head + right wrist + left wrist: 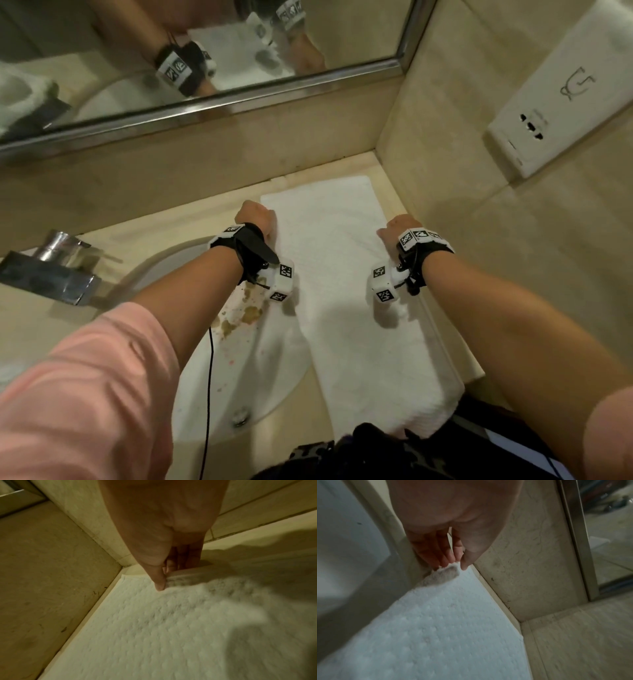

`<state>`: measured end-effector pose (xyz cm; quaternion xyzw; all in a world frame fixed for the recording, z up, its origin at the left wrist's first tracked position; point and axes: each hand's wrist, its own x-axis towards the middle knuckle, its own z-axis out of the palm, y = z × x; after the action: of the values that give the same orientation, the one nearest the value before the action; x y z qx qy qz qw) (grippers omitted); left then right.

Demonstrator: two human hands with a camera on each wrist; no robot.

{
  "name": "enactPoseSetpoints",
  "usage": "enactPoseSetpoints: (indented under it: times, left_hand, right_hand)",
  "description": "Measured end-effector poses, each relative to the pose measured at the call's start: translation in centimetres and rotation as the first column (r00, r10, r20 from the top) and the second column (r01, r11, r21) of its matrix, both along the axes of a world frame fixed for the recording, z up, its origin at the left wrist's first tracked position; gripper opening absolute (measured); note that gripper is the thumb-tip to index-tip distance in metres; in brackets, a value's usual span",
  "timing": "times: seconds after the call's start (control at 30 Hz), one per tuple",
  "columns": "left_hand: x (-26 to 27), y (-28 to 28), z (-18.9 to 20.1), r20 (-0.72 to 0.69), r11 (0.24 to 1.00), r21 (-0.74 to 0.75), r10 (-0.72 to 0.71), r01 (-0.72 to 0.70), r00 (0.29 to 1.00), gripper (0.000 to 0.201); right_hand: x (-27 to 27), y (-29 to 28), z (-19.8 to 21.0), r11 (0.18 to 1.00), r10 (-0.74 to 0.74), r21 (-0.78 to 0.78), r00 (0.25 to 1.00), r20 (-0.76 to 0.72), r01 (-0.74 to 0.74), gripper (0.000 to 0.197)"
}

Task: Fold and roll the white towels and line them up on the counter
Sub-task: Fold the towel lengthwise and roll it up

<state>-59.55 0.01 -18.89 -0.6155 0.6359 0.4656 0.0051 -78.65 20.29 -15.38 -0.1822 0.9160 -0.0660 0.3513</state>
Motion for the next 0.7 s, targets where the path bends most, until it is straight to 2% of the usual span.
enactPoseSetpoints:
  times: [0.07,0.2,0.27,0.33,0.4,0.43,0.5,0.57,0.7]
  left_hand:
    - [-0.7,-0.1,0.0,0.016,0.998,-0.053,0.019,-0.018,1.000,0.027]
    - [-1.4,-0.8,-1.0,0.020,0.995,-0.093,0.021,-0.019,1.000,0.027]
    - [-1.4,-1.1,-1.4,0.011,0.995,-0.093,0.021,-0.020,1.000,0.025]
    - [-1.4,-1.3,-2.0,0.000,0.992,-0.122,-0.013,0.013,1.000,0.018]
    - [-1.4,-1.2,-2.2,-0.020,0.987,-0.156,-0.048,0.044,0.999,0.016]
    - [-1.4,-1.2,-2.3,-0.025,0.984,-0.171,-0.060,0.054,0.998,0.018]
    - [-1.4,-1.4,-2.3,-0.018,0.977,-0.196,-0.088,0.083,0.996,0.028]
    - [-1.2,-1.7,-2.4,-0.015,0.973,-0.209,-0.105,0.099,0.994,0.032]
    - [-0.9,-2.3,-2.8,-0.049,0.968,-0.242,-0.075,0.061,0.996,0.030]
  right_hand:
    - [-0.6,-0.4,0.1,1.000,0.020,0.021,1.000,0.003,-0.020,0.023]
    - [-2.2,-0.5,-1.1,0.996,-0.078,-0.047,0.997,0.003,0.078,0.038]
    - [-2.5,-0.5,-1.8,0.993,-0.105,-0.057,0.994,0.013,0.105,0.039]
    - [-2.9,-0.7,-2.2,0.996,-0.071,-0.059,0.997,-0.006,0.071,0.032]
    - [-3.2,-1.3,-2.3,0.995,-0.072,-0.072,0.997,0.016,0.073,0.009]
    - [-3.3,-1.8,-2.3,0.991,-0.091,-0.096,0.995,0.039,0.094,0.007]
    - [-3.3,-3.2,-1.9,0.982,-0.122,-0.137,0.992,0.043,0.127,0.029]
    - [-3.2,-4.6,-1.4,0.979,-0.135,-0.155,0.991,0.007,0.135,0.040]
    - [-3.7,-7.0,-1.6,0.985,-0.145,-0.112,0.983,-0.111,0.133,0.026]
